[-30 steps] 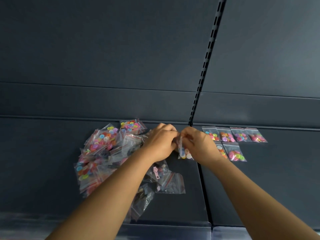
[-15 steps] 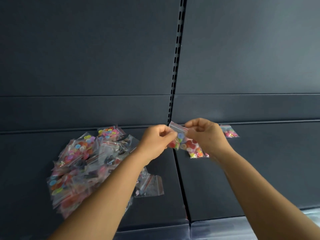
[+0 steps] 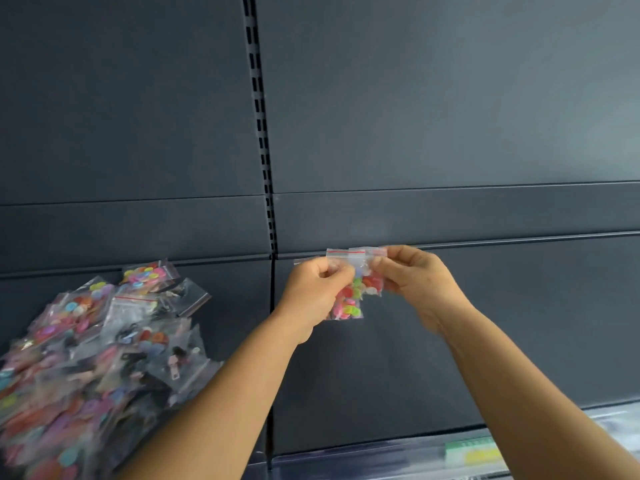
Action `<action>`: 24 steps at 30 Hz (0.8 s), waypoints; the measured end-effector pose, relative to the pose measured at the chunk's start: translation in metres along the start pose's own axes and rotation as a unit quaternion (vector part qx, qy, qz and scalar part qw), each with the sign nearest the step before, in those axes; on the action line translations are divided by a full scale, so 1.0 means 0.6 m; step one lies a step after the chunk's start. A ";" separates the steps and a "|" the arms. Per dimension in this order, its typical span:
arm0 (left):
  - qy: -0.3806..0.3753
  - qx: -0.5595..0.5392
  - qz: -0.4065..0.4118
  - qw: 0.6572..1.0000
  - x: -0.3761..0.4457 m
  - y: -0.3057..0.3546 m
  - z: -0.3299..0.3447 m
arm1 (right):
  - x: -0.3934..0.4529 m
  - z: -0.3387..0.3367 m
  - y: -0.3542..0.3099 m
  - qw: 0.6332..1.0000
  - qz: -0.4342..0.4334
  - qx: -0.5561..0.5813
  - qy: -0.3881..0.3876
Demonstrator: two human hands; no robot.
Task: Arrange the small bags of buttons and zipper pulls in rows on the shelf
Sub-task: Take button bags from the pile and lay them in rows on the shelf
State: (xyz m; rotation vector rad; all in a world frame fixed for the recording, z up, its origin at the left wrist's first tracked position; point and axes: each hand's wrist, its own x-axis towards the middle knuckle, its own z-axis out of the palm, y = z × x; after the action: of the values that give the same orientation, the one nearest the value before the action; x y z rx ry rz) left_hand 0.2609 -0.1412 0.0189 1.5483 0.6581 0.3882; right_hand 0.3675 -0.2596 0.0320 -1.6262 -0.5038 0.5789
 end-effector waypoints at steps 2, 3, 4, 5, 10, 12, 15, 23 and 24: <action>0.013 -0.011 -0.010 1.000 0.001 0.001 0.026 | -0.001 -0.022 0.011 1.000 0.020 -0.016 -0.018; 0.018 -0.012 -0.011 1.000 0.002 0.000 0.039 | 0.000 -0.031 0.017 0.999 0.025 -0.016 -0.012; 0.023 -0.009 -0.013 1.000 0.003 -0.001 0.051 | 0.002 -0.040 0.022 1.000 0.024 -0.016 -0.001; 0.032 -0.003 -0.015 0.999 0.004 -0.004 0.062 | 0.004 -0.047 0.027 1.000 0.021 -0.018 0.012; 0.095 0.066 -0.004 0.993 0.016 -0.018 0.097 | 0.017 -0.087 0.049 0.989 -0.005 -0.130 0.077; 0.117 0.111 0.013 0.987 0.020 -0.024 0.105 | 0.022 -0.104 0.055 0.982 -0.007 -0.167 0.083; 0.142 0.194 0.031 0.970 0.026 -0.027 0.121 | 0.029 -0.113 0.064 0.976 -0.003 -0.202 0.081; 0.159 0.498 0.144 0.840 0.018 -0.045 0.124 | 0.025 -0.122 0.086 0.903 -0.101 -0.416 0.035; 0.134 0.517 0.176 0.827 0.017 -0.047 0.121 | 0.023 -0.122 0.088 0.894 -0.120 -0.431 0.030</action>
State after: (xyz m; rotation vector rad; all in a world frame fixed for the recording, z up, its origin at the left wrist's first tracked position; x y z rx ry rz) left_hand 0.3079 -0.1925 -0.0173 2.7173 0.8622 0.5775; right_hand 0.4242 -0.3140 -0.0145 -2.3564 -0.9903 0.0926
